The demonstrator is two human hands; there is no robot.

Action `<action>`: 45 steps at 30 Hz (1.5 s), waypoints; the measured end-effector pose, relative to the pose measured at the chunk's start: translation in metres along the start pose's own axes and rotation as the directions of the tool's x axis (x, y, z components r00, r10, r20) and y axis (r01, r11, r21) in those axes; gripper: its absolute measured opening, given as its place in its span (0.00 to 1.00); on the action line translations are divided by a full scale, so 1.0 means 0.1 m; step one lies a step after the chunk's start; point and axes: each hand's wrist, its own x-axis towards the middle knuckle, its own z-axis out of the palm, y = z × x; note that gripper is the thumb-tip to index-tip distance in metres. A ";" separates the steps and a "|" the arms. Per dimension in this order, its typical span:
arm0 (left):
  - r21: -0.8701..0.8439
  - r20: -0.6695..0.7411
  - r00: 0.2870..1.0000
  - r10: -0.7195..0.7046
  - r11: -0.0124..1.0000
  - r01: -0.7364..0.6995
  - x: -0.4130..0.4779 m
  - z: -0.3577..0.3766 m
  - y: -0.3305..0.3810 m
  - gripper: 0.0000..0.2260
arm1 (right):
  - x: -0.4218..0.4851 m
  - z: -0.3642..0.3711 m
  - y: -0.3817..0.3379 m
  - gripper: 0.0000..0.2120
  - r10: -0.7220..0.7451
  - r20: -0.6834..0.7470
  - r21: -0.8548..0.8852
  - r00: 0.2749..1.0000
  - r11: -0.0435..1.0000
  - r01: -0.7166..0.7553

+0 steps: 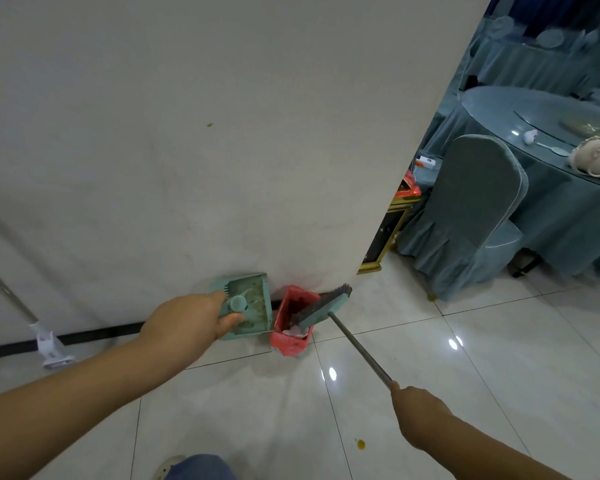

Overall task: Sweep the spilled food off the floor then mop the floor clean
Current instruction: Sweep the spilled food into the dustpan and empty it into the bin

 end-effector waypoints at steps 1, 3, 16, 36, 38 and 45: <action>-0.018 -0.001 1.000 -0.007 1.000 0.007 -0.01 -0.01 -0.03 0.15 | 0.01 -0.03 0.01 0.31 0.018 0.006 0.046 1.000 0.999 -0.018; -0.052 -0.003 1.000 -0.026 0.998 0.026 -0.03 -0.02 -0.08 0.15 | 0.04 -0.09 0.04 0.28 0.041 0.003 0.171 0.999 0.984 -0.041; -0.240 0.028 0.986 -0.165 0.956 0.167 -0.03 -0.06 -0.50 0.16 | -0.36 -0.70 0.38 0.21 0.033 0.180 0.474 0.983 0.873 -0.116; -0.447 0.381 0.922 -0.072 0.859 0.252 0.06 0.86 0.23 0.17 | -0.30 -0.51 0.78 0.25 0.086 0.296 0.747 0.951 0.600 -0.287; -0.461 0.406 0.913 -0.032 0.855 0.235 0.14 0.91 0.40 0.16 | -0.33 -0.46 0.88 0.31 0.119 0.309 0.789 0.943 0.522 -0.324; -0.510 0.442 0.884 0.153 0.853 0.107 0.45 1.04 1.05 0.13 | -0.26 -0.25 1.00 0.23 0.137 0.428 0.880 0.894 0.166 -0.446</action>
